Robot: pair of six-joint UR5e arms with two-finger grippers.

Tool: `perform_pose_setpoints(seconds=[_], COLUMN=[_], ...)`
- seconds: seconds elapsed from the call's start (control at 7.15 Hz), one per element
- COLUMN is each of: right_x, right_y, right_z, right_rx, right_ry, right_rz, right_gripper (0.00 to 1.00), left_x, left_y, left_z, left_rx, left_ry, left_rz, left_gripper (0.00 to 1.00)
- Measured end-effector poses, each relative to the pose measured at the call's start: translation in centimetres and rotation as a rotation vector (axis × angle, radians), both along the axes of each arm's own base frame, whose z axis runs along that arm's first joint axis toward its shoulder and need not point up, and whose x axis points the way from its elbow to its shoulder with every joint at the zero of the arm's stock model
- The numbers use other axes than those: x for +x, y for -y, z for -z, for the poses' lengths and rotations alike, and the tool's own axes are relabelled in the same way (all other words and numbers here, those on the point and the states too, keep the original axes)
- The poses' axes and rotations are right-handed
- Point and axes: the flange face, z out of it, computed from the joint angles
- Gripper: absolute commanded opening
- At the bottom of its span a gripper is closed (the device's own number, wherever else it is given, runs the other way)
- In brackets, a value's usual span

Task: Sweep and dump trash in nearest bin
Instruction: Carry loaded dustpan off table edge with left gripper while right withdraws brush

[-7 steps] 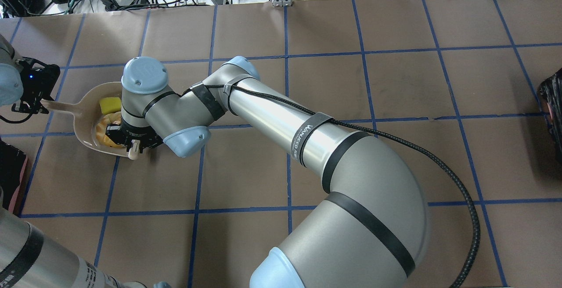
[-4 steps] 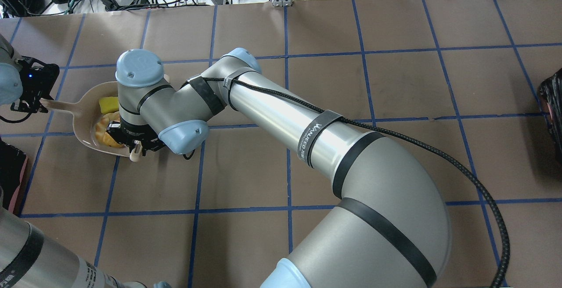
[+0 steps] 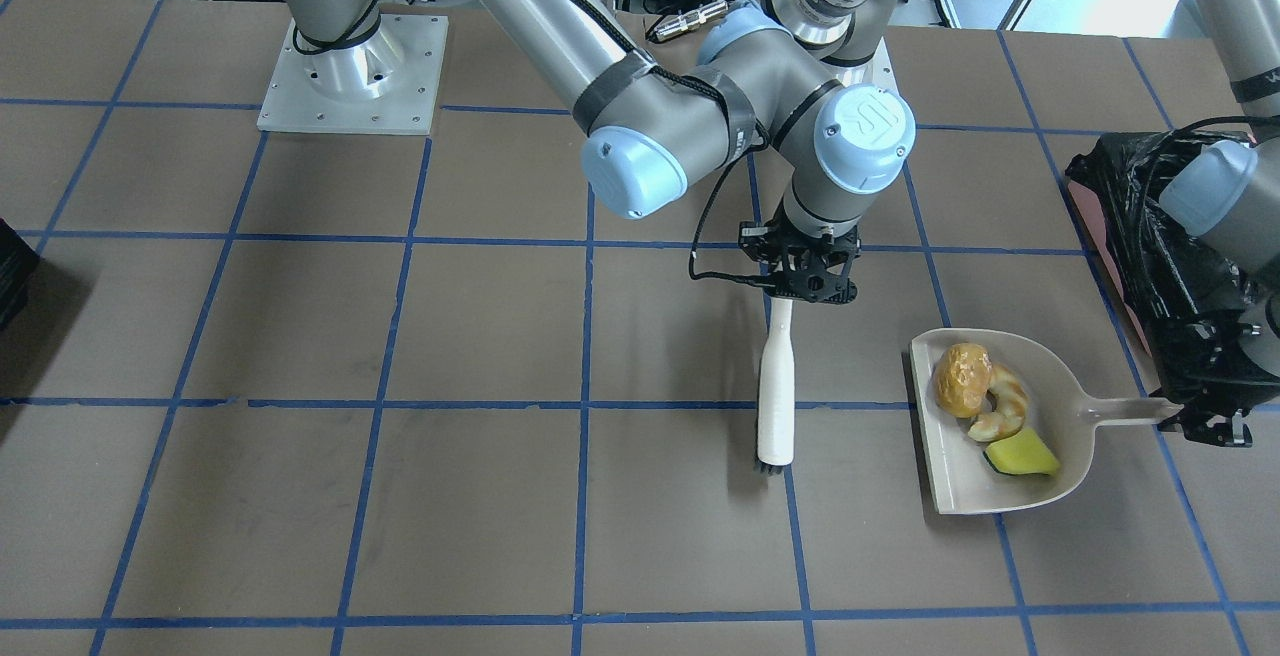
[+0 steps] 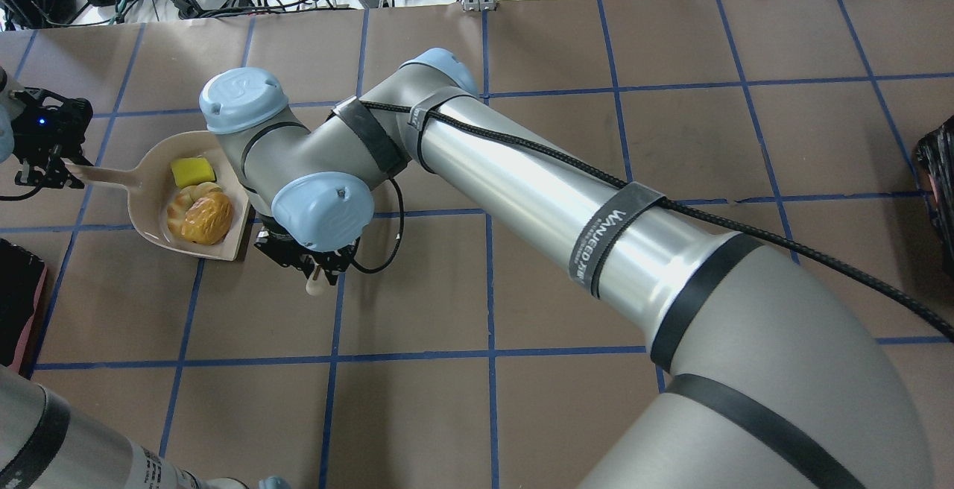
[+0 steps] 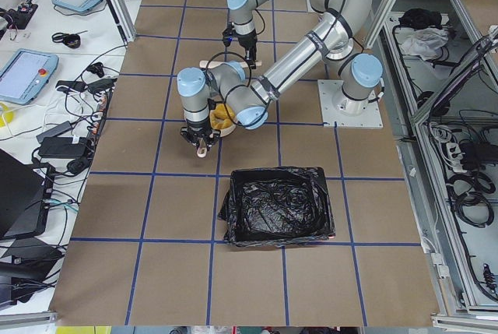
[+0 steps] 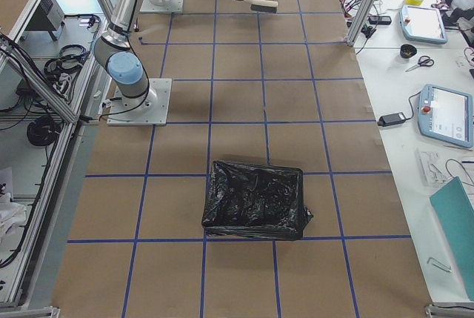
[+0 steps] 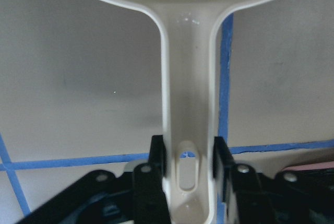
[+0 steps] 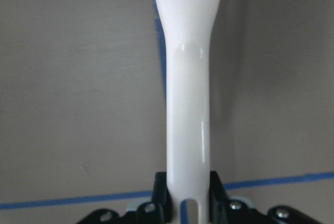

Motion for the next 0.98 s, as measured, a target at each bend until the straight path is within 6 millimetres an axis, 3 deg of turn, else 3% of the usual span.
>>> perform_pose_setpoints(seconds=[0.28,0.42,0.7,0.98], right_x=[-7.1,-11.1,-17.5,-19.9], right_y=[-4.7,-6.6,-9.8,-11.8], right_z=[-0.7,-1.2,-0.7,0.9], right_rx=[0.02,0.012,0.001,-0.025], right_ry=[-0.065,-0.059,-0.034,-0.014], right_rz=[-0.059,-0.087,-0.125,-0.134], right_gripper=[0.0,0.0,0.0,0.0], left_x=[1.7,4.4,11.7,19.2], left_y=[-1.2,-2.8,-8.1,-14.6], left_z=[-2.3,-4.1,-8.2,-11.8], left_rx=[-0.002,-0.009,-0.026,-0.06], left_ry=[-0.073,-0.101,-0.138,-0.111], left_rz=[-0.09,-0.153,-0.307,-0.442], left_gripper=[0.0,0.0,0.0,0.0])
